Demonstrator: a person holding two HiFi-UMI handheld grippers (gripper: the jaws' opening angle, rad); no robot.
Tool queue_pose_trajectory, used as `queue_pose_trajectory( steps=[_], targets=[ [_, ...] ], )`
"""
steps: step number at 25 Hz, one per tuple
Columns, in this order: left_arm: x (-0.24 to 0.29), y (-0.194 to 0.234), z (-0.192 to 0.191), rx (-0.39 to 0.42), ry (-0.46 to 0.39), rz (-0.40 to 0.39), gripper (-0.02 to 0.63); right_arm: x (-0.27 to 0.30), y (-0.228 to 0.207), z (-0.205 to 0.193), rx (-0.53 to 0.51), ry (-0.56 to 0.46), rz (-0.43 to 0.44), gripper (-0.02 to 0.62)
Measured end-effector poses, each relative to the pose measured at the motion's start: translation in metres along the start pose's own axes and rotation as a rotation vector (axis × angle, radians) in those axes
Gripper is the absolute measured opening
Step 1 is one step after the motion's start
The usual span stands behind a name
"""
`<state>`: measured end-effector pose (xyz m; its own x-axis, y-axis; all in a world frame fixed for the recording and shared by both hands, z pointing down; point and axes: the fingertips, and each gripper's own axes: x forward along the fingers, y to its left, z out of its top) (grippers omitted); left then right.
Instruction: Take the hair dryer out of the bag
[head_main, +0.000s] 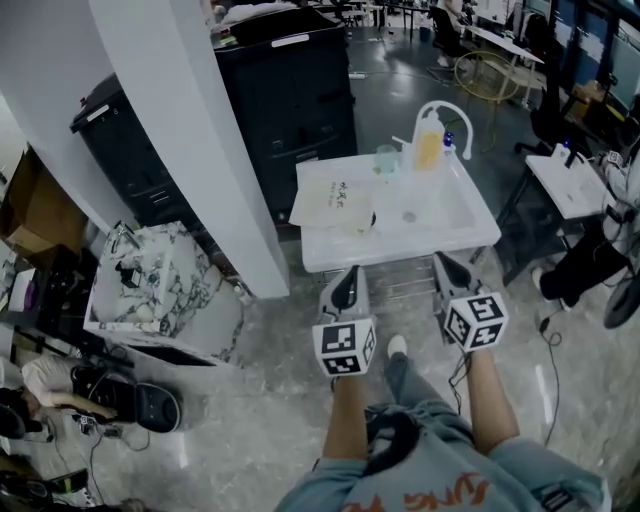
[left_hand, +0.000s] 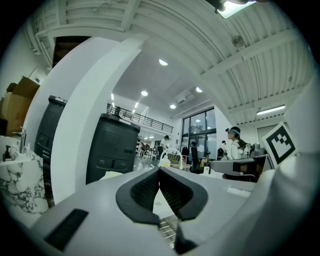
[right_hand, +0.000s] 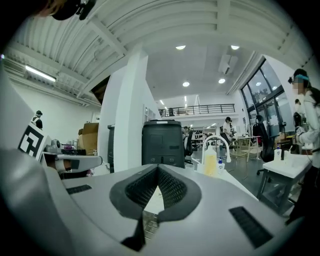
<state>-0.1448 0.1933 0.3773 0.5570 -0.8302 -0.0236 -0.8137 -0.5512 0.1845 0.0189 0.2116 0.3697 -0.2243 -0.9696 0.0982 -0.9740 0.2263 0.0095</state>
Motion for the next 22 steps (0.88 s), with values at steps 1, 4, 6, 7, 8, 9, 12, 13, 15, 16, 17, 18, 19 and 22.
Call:
queue_pose_trajectory(
  steps=[1,4,6,7,8,9,12,13,15,16,17,18,19,22],
  targets=[
    [0.005,0.001,-0.001,0.004,0.005,-0.001,0.002,0.006,-0.004,-0.002,0.012,0.001,0.002,0.0],
    [0.025,0.01,-0.001,0.024,0.027,0.01,0.002,0.036,-0.015,-0.004,0.042,0.001,0.021,0.0],
    [0.035,0.026,-0.005,0.037,0.051,0.038,0.002,0.065,-0.011,-0.014,0.072,0.014,0.057,0.0],
    [0.038,0.036,-0.009,0.038,0.067,0.054,0.002,0.079,-0.006,-0.021,0.087,0.022,0.078,0.0],
    [0.043,0.045,-0.015,0.036,0.085,0.068,0.002,0.092,-0.002,-0.027,0.098,0.028,0.097,0.0],
    [0.05,0.052,-0.023,0.033,0.103,0.077,0.002,0.104,-0.002,-0.033,0.106,0.035,0.11,0.0],
    [0.081,0.065,-0.049,0.022,0.158,0.084,0.002,0.139,-0.019,-0.053,0.136,0.065,0.119,0.0],
    [0.093,0.067,-0.058,0.016,0.176,0.084,0.002,0.15,-0.028,-0.061,0.15,0.08,0.113,0.0],
    [0.118,0.07,-0.074,0.008,0.217,0.076,0.002,0.169,-0.049,-0.076,0.181,0.109,0.099,0.0],
    [0.13,0.069,-0.081,0.009,0.24,0.066,0.002,0.178,-0.059,-0.083,0.201,0.124,0.088,0.0],
    [0.143,0.069,-0.088,0.012,0.265,0.054,0.002,0.188,-0.07,-0.089,0.222,0.137,0.075,0.0],
    [0.158,0.07,-0.094,0.015,0.288,0.043,0.002,0.199,-0.082,-0.093,0.24,0.146,0.065,0.0],
    [0.175,0.071,-0.1,0.019,0.308,0.036,0.002,0.212,-0.093,-0.096,0.249,0.153,0.059,0.0],
    [0.223,0.073,-0.115,0.032,0.356,0.026,0.002,0.247,-0.133,-0.098,0.247,0.155,0.054,0.0]
  ],
)
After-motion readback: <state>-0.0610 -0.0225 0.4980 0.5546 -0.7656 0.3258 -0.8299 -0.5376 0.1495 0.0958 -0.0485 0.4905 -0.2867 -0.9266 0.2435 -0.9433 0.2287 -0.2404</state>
